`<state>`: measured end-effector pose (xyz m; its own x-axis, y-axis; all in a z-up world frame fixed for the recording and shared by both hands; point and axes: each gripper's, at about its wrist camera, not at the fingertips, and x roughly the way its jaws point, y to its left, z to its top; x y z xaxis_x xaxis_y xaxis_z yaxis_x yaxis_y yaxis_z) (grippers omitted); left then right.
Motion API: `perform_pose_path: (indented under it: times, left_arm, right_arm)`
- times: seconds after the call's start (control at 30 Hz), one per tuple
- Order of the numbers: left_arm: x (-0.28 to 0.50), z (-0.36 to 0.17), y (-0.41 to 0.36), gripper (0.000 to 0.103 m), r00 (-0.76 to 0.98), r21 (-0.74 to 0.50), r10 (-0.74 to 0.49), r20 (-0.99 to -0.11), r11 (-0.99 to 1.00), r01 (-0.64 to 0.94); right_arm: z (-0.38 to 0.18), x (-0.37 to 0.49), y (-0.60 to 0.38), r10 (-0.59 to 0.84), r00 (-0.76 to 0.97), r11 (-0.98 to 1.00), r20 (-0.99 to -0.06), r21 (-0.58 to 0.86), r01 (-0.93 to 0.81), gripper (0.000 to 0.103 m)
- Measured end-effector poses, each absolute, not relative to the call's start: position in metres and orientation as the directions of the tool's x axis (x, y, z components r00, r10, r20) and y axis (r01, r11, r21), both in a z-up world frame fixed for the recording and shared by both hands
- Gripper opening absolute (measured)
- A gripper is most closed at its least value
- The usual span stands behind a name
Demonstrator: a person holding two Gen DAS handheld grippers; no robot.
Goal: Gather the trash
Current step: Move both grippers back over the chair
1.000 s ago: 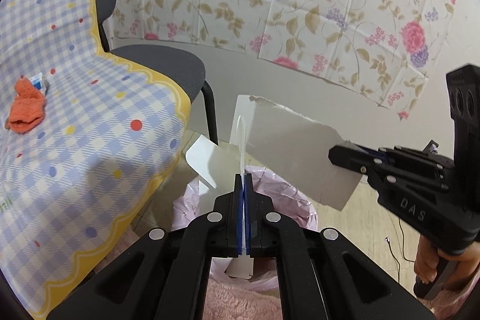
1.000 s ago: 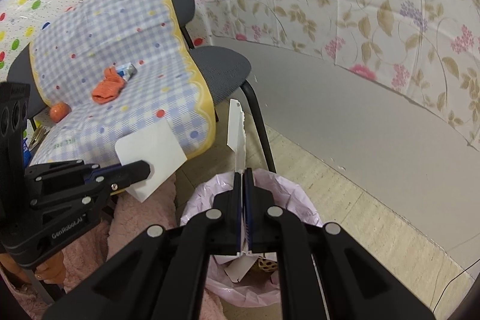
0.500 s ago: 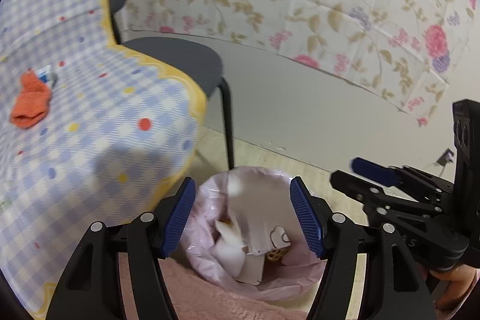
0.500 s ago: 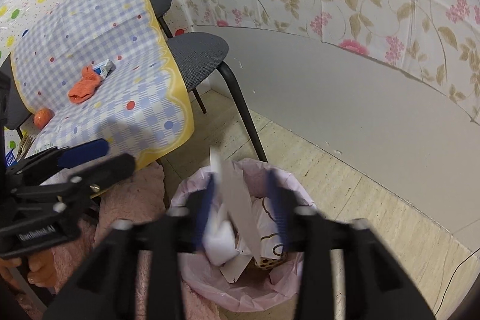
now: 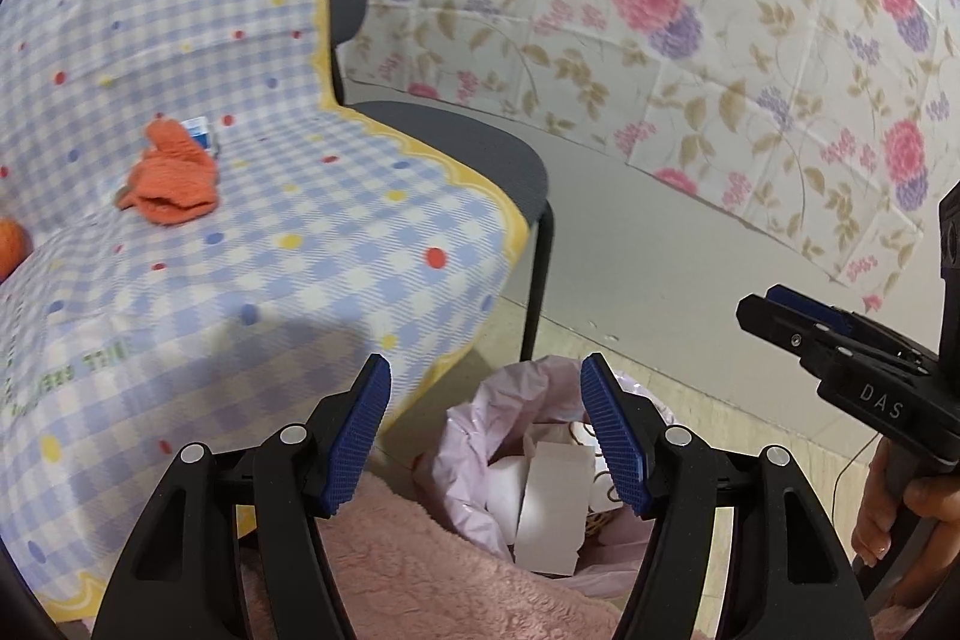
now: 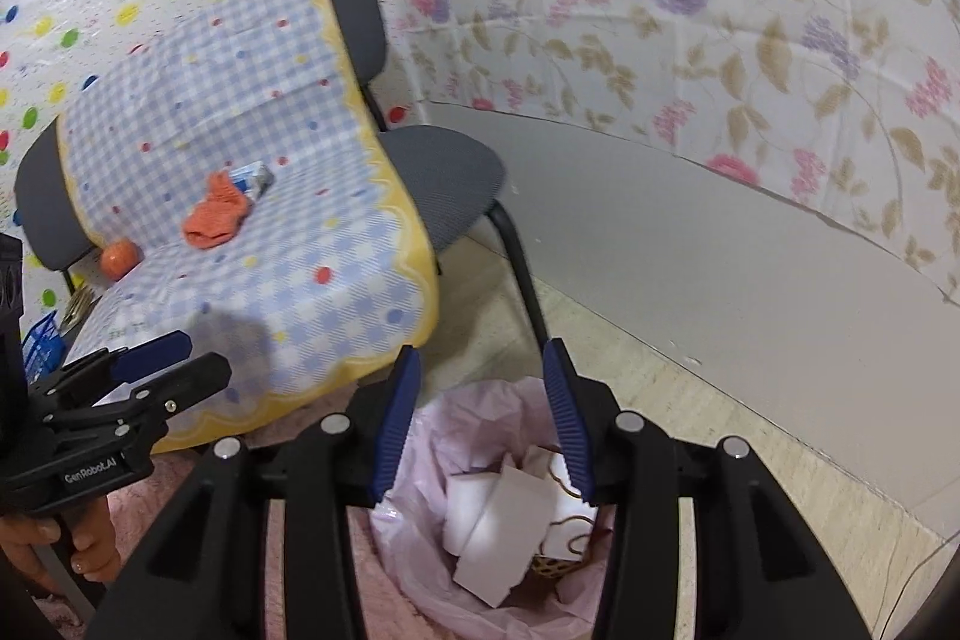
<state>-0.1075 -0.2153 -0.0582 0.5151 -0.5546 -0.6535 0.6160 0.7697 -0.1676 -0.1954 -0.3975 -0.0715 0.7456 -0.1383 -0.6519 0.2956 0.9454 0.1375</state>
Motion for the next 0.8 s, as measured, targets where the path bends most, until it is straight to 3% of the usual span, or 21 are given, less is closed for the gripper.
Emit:
perform_pose_path:
  times: [0.43, 0.8]
  left_arm:
    - [-0.073, -0.06, -0.138, 0.07, 0.623, -0.181, -0.447, -0.642, 0.878, 0.443]
    - [-0.035, -0.053, -0.085, 0.075, 0.683, -0.109, -0.259, -0.683, 0.961, 0.254]
  right_arm:
    - [-0.064, -0.127, -0.337, -0.035, 0.75, 0.986, -0.66, 0.101, 0.135, 0.043]
    - [-0.05, -0.078, -0.304, 0.044, 0.792, 0.995, -0.609, 0.096, 0.019, 0.048]
